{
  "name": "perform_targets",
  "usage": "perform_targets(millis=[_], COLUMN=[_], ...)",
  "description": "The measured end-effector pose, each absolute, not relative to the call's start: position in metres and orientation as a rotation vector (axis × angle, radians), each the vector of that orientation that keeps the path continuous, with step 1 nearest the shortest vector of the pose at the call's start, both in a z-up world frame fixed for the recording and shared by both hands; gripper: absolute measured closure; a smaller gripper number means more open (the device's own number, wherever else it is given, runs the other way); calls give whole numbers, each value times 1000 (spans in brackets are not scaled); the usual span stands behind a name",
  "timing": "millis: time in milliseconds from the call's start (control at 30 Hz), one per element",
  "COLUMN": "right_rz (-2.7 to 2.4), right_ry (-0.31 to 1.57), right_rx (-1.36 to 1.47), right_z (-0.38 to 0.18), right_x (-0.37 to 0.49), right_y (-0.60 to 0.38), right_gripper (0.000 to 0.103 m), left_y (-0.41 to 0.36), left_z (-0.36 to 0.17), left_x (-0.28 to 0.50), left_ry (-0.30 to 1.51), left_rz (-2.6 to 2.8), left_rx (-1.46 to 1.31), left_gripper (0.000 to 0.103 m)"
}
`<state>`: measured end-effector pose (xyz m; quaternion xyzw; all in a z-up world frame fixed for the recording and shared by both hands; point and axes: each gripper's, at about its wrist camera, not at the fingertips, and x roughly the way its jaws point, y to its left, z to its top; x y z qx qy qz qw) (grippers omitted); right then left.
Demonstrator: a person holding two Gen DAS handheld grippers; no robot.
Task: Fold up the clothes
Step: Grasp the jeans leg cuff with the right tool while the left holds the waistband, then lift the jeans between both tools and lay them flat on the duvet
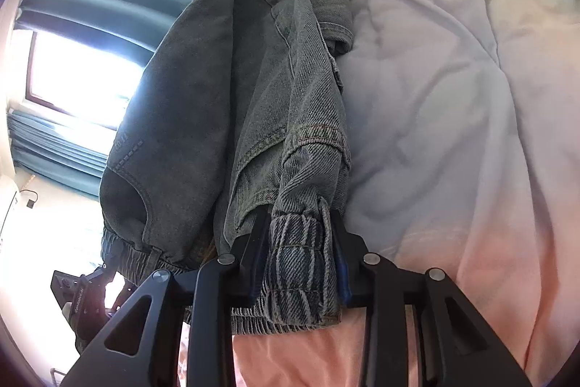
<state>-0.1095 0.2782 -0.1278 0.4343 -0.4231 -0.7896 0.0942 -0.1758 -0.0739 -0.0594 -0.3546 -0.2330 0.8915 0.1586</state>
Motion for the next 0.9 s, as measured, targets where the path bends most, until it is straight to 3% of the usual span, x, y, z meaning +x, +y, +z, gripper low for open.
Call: perform_targets(millis=[167, 600, 900], right_rz=[-2345, -2192, -2049], right_ry=[-1246, -1249, -955], right_rx=[1260, 1062, 975], right_z=[-128, -76, -22], right_x=[-125, -92, -71], right_y=[273, 189, 26], right_gripper=[79, 87, 87], left_y=[-74, -136, -246], left_z=[-54, 25, 70], left_x=[-173, -148, -117], left_ry=[-626, -766, -945], left_rz=[2583, 2660, 2817], left_rx=[-1006, -722, -593], left_gripper=[84, 88, 88])
